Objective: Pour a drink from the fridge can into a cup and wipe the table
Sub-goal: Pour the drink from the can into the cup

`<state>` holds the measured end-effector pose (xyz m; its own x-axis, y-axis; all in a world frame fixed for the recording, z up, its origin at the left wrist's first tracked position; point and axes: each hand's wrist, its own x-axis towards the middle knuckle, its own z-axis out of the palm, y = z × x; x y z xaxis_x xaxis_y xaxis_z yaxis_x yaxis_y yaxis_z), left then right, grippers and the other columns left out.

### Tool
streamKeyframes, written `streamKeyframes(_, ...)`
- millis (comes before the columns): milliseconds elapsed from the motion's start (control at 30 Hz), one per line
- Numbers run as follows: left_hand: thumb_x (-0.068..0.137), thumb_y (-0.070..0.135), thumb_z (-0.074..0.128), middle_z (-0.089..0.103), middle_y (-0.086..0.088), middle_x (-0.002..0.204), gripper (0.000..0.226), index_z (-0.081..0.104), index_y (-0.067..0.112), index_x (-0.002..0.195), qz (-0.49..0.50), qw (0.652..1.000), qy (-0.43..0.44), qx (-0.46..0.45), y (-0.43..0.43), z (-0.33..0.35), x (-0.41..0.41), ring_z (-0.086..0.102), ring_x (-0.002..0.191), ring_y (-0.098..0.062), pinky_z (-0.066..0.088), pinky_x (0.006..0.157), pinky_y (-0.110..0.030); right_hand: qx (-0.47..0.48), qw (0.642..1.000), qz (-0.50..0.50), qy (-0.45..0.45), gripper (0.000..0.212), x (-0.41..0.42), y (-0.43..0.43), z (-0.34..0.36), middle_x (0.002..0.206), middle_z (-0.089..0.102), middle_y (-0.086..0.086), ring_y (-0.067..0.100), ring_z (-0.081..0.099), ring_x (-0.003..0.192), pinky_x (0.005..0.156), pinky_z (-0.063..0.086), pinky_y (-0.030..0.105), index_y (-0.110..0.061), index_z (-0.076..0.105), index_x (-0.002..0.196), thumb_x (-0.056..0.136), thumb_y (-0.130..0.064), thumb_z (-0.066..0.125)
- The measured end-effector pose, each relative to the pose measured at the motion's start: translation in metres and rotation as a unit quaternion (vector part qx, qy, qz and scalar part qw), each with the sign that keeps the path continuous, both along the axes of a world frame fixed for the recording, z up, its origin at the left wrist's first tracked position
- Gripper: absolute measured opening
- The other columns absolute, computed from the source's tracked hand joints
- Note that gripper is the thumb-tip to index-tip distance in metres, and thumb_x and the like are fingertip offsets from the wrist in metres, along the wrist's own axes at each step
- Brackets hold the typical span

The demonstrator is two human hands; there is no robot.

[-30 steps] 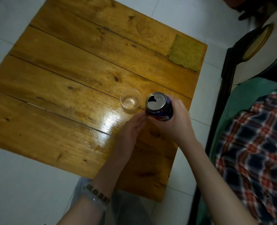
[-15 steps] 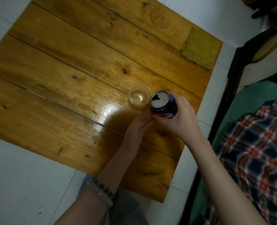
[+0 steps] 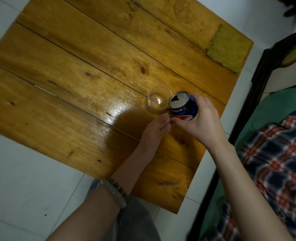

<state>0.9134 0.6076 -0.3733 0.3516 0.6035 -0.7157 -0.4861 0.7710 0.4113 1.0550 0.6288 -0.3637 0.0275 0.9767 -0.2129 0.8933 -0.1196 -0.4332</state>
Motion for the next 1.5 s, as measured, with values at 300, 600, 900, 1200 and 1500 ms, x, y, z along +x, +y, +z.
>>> streamKeyframes(300, 0.098, 0.027, 0.031, 0.052, -0.007, 0.128, 0.034, 0.044, 0.017, 0.127, -0.003, 0.998, 0.025, 0.058, -0.006, -0.004, 0.005, 0.047, 0.126, -0.023, 0.033, 0.106, -0.036, -0.002, 0.999, 0.018, -0.033, 0.079, -0.002, 0.003, 0.0, 0.121, 0.052, 0.007, 0.023, 0.049, 0.11, 0.087, 0.047, 0.036, -0.012, 0.044, 0.131, 0.065, -0.042, 0.077)
streamKeyframes(600, 0.1, 0.023, 0.021, 0.057, -0.006, 0.122, 0.037, 0.051, 0.018, 0.121, 0.013, 0.997, 0.029, 0.067, -0.008, -0.015, 0.001, 0.054, 0.112, -0.018, 0.036, 0.105, -0.038, -0.006, 0.999, 0.018, -0.045, 0.078, -0.008, 0.005, 0.003, 0.121, 0.052, 0.008, 0.024, 0.05, 0.11, 0.086, 0.049, 0.038, -0.014, 0.044, 0.131, 0.067, -0.043, 0.076)
streamKeyframes(900, 0.1, 0.024, 0.021, 0.059, -0.007, 0.122, 0.039, 0.052, 0.016, 0.122, 0.014, 0.998, 0.015, 0.067, -0.009, -0.023, 0.003, 0.056, 0.113, -0.018, 0.038, 0.103, -0.037, -0.012, 0.998, 0.014, -0.055, 0.078, -0.009, 0.005, 0.007, 0.121, 0.051, 0.009, 0.025, 0.05, 0.11, 0.084, 0.047, 0.036, -0.013, 0.043, 0.133, 0.068, -0.042, 0.076)
streamKeyframes(1200, 0.097, 0.027, 0.027, 0.065, 0.002, 0.111, 0.034, 0.057, 0.022, 0.113, 0.019, 0.995, -0.012, 0.093, -0.012, -0.025, 0.004, 0.059, 0.109, -0.014, 0.039, 0.101, -0.036, -0.022, 0.998, 0.013, -0.064, 0.078, -0.009, 0.004, 0.008, 0.119, 0.051, 0.008, 0.025, 0.05, 0.109, 0.083, 0.049, 0.037, -0.016, 0.043, 0.131, 0.066, -0.044, 0.076)
streamKeyframes(1500, 0.083, 0.036, 0.039, 0.062, -0.003, 0.119, 0.043, 0.054, 0.019, 0.12, 0.022, 0.996, -0.018, 0.087, -0.013, -0.025, 0.004, 0.057, 0.114, -0.017, 0.039, 0.103, -0.037, -0.04, 0.997, 0.016, -0.067, 0.081, -0.01, 0.005, 0.011, 0.122, 0.049, 0.008, 0.026, 0.049, 0.112, 0.085, 0.047, 0.037, -0.016, 0.041, 0.134, 0.067, -0.045, 0.075)
